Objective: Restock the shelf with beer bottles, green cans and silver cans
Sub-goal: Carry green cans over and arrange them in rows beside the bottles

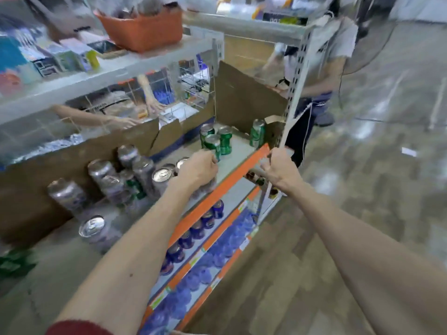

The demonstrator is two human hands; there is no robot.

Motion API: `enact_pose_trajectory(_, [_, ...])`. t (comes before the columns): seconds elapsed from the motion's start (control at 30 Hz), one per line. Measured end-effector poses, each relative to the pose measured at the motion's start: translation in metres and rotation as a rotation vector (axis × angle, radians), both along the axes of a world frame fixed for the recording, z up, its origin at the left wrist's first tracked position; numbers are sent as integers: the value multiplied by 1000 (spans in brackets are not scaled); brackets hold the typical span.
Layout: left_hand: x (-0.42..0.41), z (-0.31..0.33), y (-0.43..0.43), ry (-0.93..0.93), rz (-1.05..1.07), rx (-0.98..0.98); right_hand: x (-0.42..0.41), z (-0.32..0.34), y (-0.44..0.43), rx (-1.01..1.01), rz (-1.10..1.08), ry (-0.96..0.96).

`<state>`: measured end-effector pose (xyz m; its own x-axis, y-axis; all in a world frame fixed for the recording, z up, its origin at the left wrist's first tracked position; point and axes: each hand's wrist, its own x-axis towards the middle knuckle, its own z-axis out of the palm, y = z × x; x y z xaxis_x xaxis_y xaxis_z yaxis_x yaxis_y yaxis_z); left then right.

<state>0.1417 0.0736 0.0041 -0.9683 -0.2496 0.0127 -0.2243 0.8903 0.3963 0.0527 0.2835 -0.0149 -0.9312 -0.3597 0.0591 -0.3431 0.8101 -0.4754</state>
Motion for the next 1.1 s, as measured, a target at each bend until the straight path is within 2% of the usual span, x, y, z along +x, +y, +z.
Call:
enact_pose_trajectory(0.3, [-100, -6, -13, -7, 99, -20, -95, -15, -13, -12, 57, -82])
enact_pose_trajectory(0.47, [-177, -22, -54, -127, 173, -3, -167, -25, -55, 22, 155, -149])
enact_pose_trajectory(0.6, [-208, -40, -77, -232, 215, 77, -208, -38, -93, 79, 228, -202])
enact_pose_trajectory(0.8, [-224, -79, -101, -401, 271, 215, -241, -68, -144, 116, 404, -224])
enact_pose_trajectory(0.9, [-227, -84, -102, -434, 222, 165, -249, -77, -160, 93, 477, -216])
enact_pose_trajectory(1.1, [-221, -80, -91, -311, 277, 217, -263, -78, -166, 50, 559, -262])
